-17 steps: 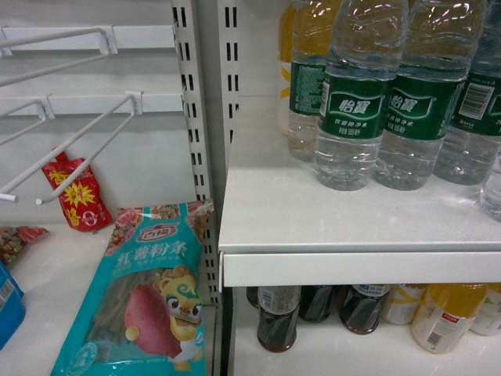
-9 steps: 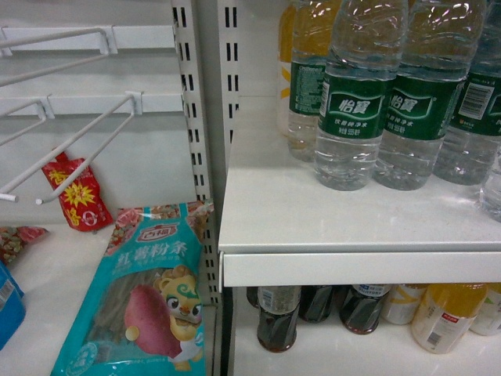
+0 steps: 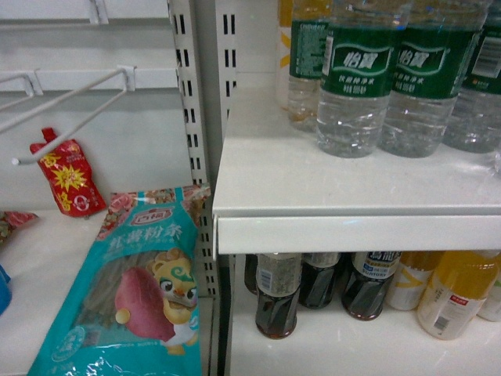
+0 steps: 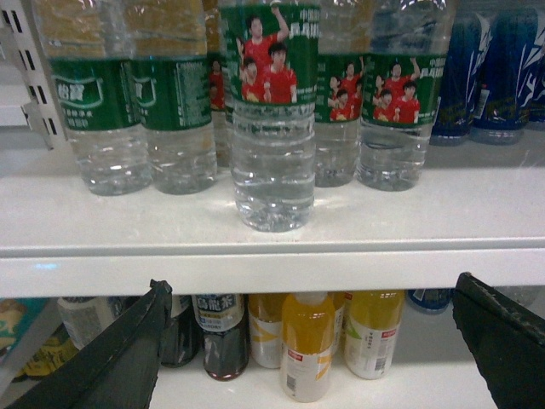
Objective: Move water from second to third shelf
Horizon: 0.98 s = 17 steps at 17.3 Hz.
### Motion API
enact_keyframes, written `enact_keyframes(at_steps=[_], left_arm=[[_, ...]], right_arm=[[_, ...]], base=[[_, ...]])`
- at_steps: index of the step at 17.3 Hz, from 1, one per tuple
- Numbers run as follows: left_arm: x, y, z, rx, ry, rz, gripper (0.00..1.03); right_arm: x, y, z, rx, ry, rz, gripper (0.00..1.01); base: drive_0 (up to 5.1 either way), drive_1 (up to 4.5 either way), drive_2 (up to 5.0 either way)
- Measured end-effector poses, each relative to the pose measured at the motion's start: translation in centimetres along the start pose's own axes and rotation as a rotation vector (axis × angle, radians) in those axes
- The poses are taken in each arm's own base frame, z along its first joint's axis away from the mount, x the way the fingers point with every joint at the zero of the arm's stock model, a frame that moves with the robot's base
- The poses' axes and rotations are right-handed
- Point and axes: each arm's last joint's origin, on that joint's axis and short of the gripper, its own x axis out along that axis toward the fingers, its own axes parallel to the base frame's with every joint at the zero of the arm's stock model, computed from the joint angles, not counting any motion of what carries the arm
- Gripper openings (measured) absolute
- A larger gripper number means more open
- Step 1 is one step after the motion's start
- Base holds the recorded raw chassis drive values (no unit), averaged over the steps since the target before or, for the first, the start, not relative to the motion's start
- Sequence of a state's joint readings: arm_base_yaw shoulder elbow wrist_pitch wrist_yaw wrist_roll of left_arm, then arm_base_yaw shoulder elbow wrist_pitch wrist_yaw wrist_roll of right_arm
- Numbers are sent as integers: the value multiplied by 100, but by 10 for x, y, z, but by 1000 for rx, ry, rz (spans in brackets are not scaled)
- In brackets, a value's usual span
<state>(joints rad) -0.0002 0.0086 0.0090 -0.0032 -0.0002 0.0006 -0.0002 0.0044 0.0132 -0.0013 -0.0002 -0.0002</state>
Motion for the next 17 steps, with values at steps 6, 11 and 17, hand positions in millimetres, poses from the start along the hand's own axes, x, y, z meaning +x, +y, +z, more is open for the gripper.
enact_keyframes(at_steps=[6,11,17], left_arm=[[0,0,0,0,-1,1,98],[0,0,0,0,0,0,98],[0,0,0,0,2,0,98]], right_arm=[[0,0,0,0,3,0,98],[0,0,0,0,3,0,98],[0,0,0,-1,4,0,98]], base=[[0,0,0],[0,0,0],[0,0,0]])
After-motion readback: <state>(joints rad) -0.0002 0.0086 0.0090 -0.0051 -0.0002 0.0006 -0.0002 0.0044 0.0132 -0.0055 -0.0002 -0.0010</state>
